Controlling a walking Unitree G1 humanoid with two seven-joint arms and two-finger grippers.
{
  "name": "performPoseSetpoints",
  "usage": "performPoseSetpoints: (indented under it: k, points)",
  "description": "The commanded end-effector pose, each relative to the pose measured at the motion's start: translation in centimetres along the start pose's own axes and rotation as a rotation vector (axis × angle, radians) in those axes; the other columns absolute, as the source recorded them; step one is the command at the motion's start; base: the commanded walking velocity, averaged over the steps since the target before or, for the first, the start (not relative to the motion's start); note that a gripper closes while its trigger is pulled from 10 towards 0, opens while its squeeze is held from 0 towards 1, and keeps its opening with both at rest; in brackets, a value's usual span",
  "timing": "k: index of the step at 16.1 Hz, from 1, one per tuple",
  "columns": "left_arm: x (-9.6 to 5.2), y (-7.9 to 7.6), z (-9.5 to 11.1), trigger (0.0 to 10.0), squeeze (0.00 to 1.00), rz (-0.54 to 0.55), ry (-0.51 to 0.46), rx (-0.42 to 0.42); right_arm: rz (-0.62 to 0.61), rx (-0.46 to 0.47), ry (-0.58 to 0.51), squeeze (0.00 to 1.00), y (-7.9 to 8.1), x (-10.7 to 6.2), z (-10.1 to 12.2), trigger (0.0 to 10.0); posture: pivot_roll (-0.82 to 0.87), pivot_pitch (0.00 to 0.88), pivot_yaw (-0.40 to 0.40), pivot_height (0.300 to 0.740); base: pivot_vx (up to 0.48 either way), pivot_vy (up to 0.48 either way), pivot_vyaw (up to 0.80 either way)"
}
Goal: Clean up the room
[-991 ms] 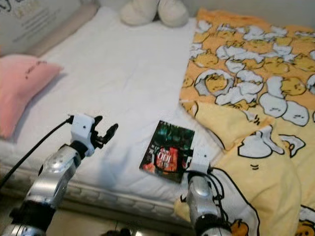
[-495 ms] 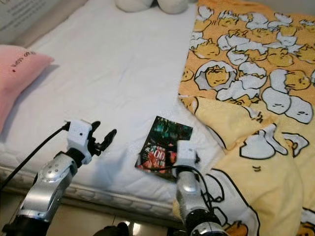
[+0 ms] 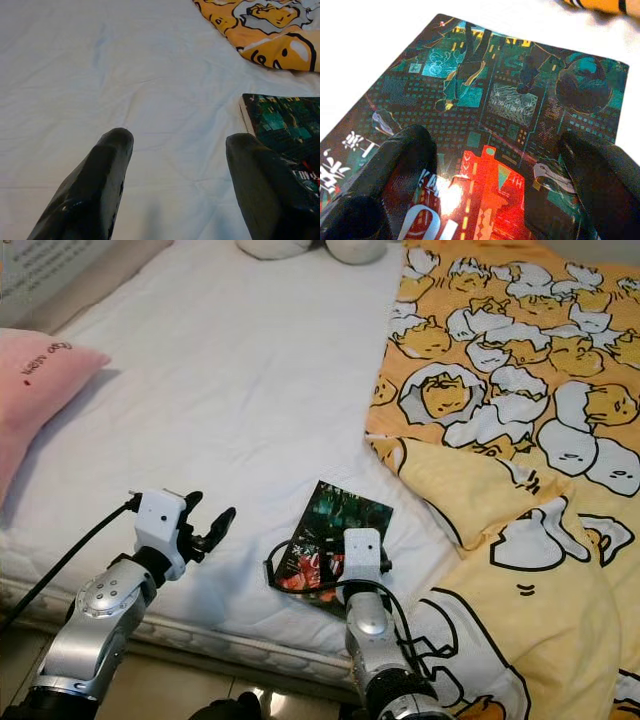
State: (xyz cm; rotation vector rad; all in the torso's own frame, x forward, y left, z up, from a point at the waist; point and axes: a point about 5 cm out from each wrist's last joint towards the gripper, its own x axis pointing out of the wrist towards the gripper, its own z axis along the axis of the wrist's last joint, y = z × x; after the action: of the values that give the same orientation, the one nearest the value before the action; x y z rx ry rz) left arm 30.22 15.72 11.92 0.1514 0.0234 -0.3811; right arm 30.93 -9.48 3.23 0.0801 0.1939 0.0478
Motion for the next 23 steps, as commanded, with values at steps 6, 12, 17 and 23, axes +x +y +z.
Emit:
performPoseSetpoints:
  k: [6,12,17,23]
  points:
    - [0.0,0.5,0.4,10.0,0.0,0.03,-0.014,0.029,-0.041,0.181,0.081,0.0,-0.9,0.0,-0.9,10.0,0.28,0.237,0.007,0.74,0.0,0.0,0.0]
    - [0.1,-0.3,0.7,10.0,0.0,0.0,-0.054,0.057,-0.063,-0.125,-0.148,0.0,-1.3,0.2,2.0,10.0,0.27,0.228,0.0,0.74,0.0,0.0,0.0]
    - [-0.4,-3.3,1.0,10.0,0.0,-0.236,-0.097,0.14,-0.071,0.074,-0.053,0.0,-1.6,-0.4,0.3,10.0,0.27,0.223,-0.001,0.74,0.0,0.0,0.0]
    - [-0.8,-2.3,1.4,10.0,0.0,-0.241,-0.109,0.179,0.007,0.321,0.022,0.0,0.4,-0.5,-0.4,10.0,0.27,0.194,-0.01,0.74,0.0,0.0,0.0]
